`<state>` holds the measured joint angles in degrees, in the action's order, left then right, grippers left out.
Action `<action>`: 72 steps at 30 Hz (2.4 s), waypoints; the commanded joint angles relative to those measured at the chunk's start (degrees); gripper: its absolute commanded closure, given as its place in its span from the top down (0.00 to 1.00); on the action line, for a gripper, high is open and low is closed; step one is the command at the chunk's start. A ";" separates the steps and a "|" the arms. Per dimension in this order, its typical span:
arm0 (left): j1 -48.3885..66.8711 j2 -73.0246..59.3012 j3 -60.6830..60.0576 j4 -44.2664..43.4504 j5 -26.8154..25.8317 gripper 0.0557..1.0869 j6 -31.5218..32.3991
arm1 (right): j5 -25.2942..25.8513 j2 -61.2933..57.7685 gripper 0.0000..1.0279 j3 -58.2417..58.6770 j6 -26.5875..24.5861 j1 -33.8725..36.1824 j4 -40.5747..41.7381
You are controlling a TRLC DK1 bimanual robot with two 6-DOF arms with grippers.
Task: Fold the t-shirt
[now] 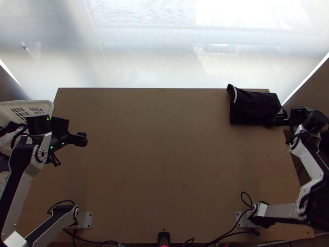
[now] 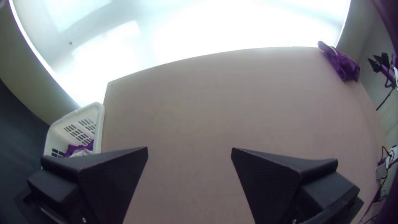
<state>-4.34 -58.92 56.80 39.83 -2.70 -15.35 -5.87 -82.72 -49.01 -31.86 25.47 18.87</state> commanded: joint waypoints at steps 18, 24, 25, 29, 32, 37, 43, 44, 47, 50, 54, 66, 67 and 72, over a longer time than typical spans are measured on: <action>-5.07 39.58 -19.35 -12.06 2.08 0.95 1.56 | 23.01 45.98 0.95 25.90 0.83 -32.77 1.17; -6.65 44.41 -21.90 -11.62 2.08 0.95 1.64 | 22.92 38.86 0.90 27.83 0.83 -32.51 7.58; -6.74 44.94 -22.52 -11.62 2.08 0.95 1.64 | 22.92 35.26 0.90 27.57 1.01 -31.71 10.66; -7.18 45.64 -22.78 -11.53 2.08 0.95 1.47 | 21.34 19.96 0.90 21.15 3.03 -29.52 17.69; -7.61 45.64 -22.96 -11.62 2.17 0.95 0.94 | 18.44 8.27 0.72 13.33 5.05 -27.14 20.85; -9.55 46.00 -24.63 -12.06 2.08 0.95 0.59 | 16.33 -13.08 0.17 -3.02 7.69 -22.75 24.98; -11.39 46.96 -25.77 -11.62 2.08 0.95 0.41 | 13.52 -32.59 0.03 -16.99 7.60 -21.52 24.46; -11.75 46.87 -25.77 -11.62 2.08 0.95 0.33 | 13.16 -34.79 0.03 -17.87 7.42 -21.61 24.37; -12.10 46.79 -25.77 -11.62 2.17 0.95 0.33 | 11.58 -39.80 0.03 -19.63 4.87 -22.75 22.96; -12.54 46.61 -25.95 -11.62 2.08 0.95 0.33 | 10.97 -39.45 0.03 -21.83 4.61 -23.36 16.99; -12.62 46.17 -26.03 -11.71 2.08 0.95 0.33 | 10.88 -39.89 0.03 -20.86 1.36 -24.16 15.14; -13.50 45.73 -24.89 -11.53 2.17 0.95 -2.31 | 10.88 -32.86 0.03 -8.38 0.48 -24.07 13.38; -13.50 45.56 -24.80 -11.53 2.17 0.95 -2.40 | 10.88 -32.16 0.03 -7.32 0.48 -24.07 13.21; -13.50 44.85 -24.36 -11.89 2.08 0.95 -2.93 | 10.88 -29.78 0.03 -4.60 0.39 -24.24 12.59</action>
<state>-17.69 -13.34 31.88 28.29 -0.56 -17.58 5.06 -115.61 -58.02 -31.35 1.37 32.27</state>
